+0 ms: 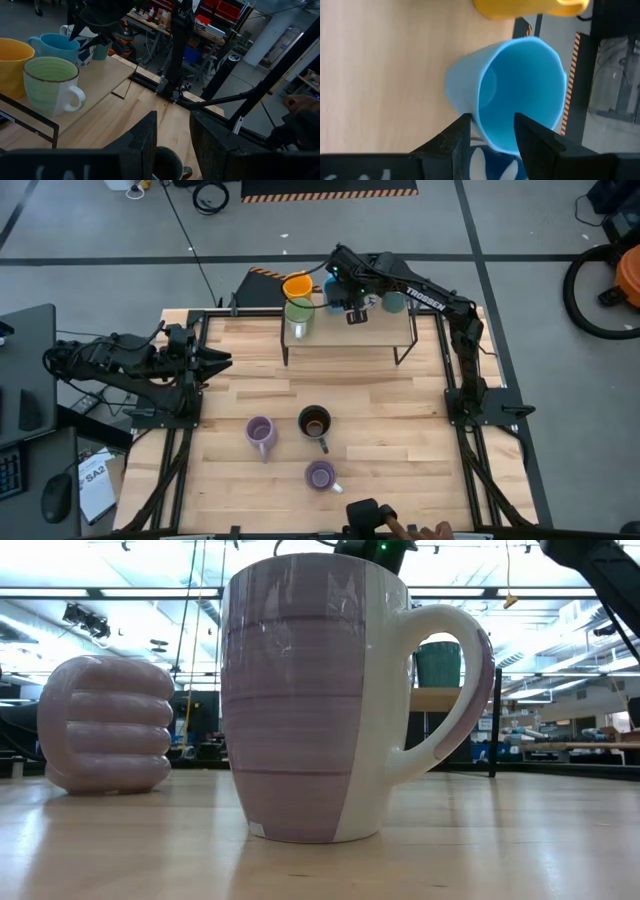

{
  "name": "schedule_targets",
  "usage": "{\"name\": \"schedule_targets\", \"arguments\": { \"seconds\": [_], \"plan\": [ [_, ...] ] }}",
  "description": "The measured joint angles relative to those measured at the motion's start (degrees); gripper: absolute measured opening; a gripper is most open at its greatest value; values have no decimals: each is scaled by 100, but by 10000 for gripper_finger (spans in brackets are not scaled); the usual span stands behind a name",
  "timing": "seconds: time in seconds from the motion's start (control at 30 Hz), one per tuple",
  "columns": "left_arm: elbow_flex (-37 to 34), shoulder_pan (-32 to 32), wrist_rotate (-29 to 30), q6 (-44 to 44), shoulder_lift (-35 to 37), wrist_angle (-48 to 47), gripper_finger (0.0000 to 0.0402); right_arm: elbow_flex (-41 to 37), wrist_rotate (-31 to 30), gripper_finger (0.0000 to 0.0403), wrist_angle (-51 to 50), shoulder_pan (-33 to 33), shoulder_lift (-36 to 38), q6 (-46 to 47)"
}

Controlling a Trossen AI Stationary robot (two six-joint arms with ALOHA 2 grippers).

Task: Place coffee mugs
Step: Put the light blue mug on the shelf, then put the dark blue mug on the shelf

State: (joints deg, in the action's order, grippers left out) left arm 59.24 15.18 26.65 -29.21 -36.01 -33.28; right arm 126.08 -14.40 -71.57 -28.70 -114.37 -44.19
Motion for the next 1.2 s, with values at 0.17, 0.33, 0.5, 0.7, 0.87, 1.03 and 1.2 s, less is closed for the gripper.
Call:
{"name": "schedule_targets", "arguments": {
  "seconds": [0.17,0.33,0.5,0.7,0.87,1.03,1.2],
  "plan": [
    [0,0,0,0,0,0,121,0,-126,158,0,-42,0,92],
    [0,0,0,0,0,0,121,0,-188,158,16,-40,0,95],
    [0,0,0,0,0,0,121,-2,-250,158,46,-39,0,117],
    [0,0,0,0,0,-3,121,-2,-384,158,38,-18,0,175],
    [-2,0,0,-9,0,-122,121,55,-505,158,-116,82,26,446],
    [-1,1,0,-10,0,-120,121,55,-430,158,-123,225,68,448],
    [0,0,0,-11,-2,-120,121,55,-362,158,-55,217,71,654]
  ]
}}
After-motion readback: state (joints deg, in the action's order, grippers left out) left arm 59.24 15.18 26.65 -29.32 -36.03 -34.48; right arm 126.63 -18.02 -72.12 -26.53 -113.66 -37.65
